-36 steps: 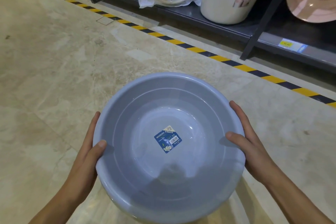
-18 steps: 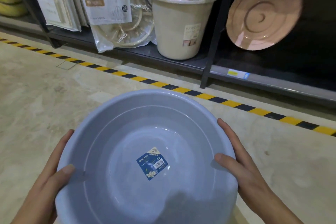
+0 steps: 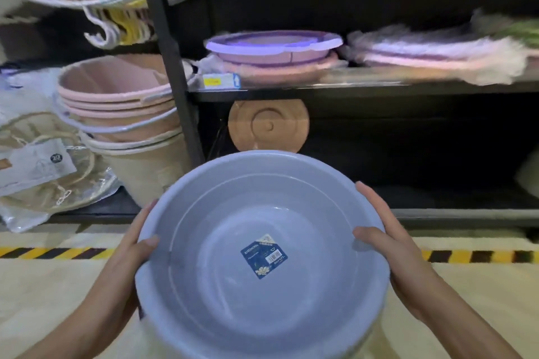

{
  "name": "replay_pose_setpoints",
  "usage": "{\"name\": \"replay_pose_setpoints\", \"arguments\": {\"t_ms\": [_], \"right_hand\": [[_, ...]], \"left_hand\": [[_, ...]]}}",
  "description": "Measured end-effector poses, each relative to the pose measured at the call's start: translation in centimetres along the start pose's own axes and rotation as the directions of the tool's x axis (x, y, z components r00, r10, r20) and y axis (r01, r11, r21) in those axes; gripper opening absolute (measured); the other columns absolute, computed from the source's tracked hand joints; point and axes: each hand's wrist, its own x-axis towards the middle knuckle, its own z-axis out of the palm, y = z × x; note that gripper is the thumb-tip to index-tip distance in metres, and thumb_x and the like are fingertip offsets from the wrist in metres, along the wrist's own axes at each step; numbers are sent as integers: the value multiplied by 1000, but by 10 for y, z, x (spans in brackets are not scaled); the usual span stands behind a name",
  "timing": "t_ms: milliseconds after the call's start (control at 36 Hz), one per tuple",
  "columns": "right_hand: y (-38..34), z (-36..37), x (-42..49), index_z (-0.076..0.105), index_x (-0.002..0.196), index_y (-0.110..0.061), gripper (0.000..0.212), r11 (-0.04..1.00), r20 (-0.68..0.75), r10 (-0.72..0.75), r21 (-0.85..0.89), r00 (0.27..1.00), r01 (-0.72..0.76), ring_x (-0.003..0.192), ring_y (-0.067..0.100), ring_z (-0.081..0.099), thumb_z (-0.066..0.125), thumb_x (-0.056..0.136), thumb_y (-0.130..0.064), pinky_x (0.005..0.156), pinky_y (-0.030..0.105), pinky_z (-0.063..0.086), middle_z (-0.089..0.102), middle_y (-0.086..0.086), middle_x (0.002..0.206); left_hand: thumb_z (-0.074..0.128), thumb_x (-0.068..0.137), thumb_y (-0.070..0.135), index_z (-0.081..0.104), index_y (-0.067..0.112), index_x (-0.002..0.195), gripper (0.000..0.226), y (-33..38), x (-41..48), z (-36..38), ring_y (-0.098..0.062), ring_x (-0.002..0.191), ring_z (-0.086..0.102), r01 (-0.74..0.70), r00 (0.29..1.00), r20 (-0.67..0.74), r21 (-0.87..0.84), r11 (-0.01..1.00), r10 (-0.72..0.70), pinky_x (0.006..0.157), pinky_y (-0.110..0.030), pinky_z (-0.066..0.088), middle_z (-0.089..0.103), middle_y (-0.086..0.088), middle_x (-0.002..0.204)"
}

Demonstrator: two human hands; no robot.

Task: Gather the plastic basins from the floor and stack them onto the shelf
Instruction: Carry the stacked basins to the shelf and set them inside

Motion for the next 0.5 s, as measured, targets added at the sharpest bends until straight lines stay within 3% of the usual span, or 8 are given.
{"name": "replay_pose_setpoints", "arguments": {"t_ms": [56,139,194,306,417,500], "right_hand": [[-2,-22,12,48,123,-72,64,1000,-50,12,2,999,-12,117,18,64,63,92,-19,95,54,56,60,-28,127],[-5,-50,34,49,122,-72,63,1000,-125,20,7,992,-19,116,21,64,64,90,-19,92,55,57,60,-24,127],[-7,-68,52,48,124,-70,64,999,-175,24,-17,984,-27,114,21,64,63,91,-18,89,54,59,58,-23,127],[-25,-101,92,52,122,-69,63,997,-238,53,-39,970,-64,114,24,65,62,90,-15,91,58,57,62,-23,124],[-40,-135,136,50,123,-71,63,994,-285,63,-65,957,-85,113,26,64,61,90,-18,89,59,57,59,-22,127],[-33,-166,173,50,125,-69,63,994,-288,21,-97,957,-51,110,21,67,60,91,-17,92,56,57,60,-22,127]], "left_hand": [[52,93,32,49,63,127,46,1,22,23,-17,98,73,17,999,35,-8,1000,-16,87,-51,53,69,24,118],[55,94,35,41,63,135,52,0,61,54,-18,113,68,11,993,122,-4,1000,-10,95,-54,52,60,22,134],[47,98,33,42,70,129,48,-2,90,74,-22,115,66,29,985,166,37,999,-35,103,-61,45,62,26,130],[42,99,29,42,73,125,51,3,148,116,-38,118,61,42,972,230,64,997,-56,103,-65,39,67,24,121],[42,101,29,44,71,127,49,6,202,162,-19,114,68,36,959,279,32,999,-43,101,-58,48,65,25,127],[45,100,30,42,66,133,48,-4,244,196,-17,115,67,33,946,321,15,999,-36,99,-54,50,63,22,130]]}}
